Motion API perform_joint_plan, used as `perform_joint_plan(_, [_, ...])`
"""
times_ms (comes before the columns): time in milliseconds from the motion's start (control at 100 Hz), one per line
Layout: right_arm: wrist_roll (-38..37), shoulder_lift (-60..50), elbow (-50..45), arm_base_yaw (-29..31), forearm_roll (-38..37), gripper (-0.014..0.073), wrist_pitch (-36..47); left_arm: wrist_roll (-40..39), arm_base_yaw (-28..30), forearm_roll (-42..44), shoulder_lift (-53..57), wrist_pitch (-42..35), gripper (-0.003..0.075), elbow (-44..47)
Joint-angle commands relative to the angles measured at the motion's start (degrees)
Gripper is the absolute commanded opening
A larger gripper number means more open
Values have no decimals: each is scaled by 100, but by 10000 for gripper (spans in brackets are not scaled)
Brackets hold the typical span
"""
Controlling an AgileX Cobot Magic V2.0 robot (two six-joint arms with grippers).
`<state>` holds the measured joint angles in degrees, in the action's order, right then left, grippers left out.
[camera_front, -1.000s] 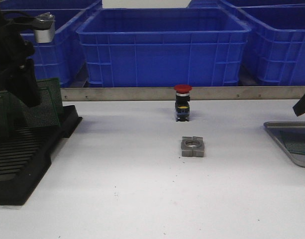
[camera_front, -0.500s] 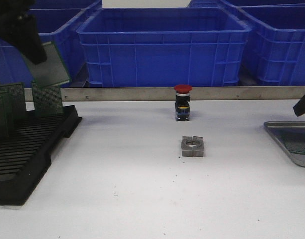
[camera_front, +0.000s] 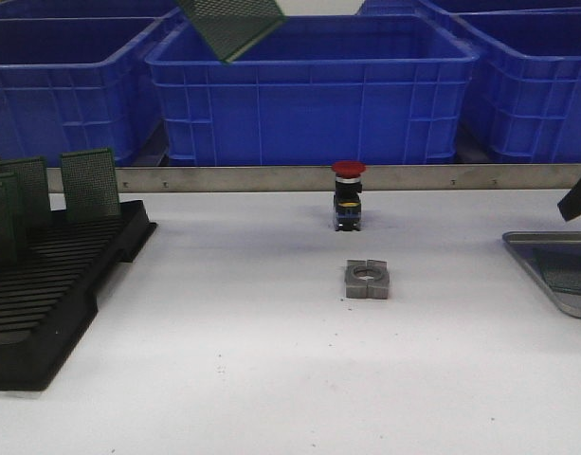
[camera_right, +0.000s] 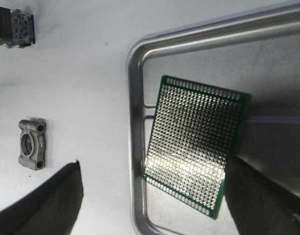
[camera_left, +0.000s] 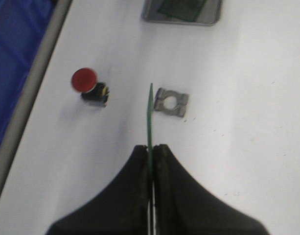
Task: Place circuit board on tray
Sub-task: 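Lift the second green board out of the rack with the left gripper, then grasp the board edge with the right gripper beside the left gripper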
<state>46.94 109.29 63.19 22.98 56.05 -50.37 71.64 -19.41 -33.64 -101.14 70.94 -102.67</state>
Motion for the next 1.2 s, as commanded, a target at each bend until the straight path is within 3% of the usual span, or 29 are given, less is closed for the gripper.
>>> perform_joint_plan(0, [51,-330,142,7,210,608,-187,-107,-390,-355,288,191,-18,-76])
perform_joint_plan(190, [51,-330,142,7,210,608,-187,-107,-975,-355,210,191,-18,177])
perform_joint_plan(410, [234,-330,254,5,274,603,-491,-127,-1077,-383,-7,191,-18,234])
perform_joint_plan(630, [1712,-737,484,-193,1137,602,-1620,-137,-1077,-383,-31,191,-18,234])
perform_joint_plan(790, [3222,-1207,612,-467,1211,602,-2617,-137,-1077,-383,-31,191,-18,234])
perform_joint_plan(1190, [3961,-2264,612,-1227,1186,602,-2604,-137,-1077,-383,-31,191,-18,234])
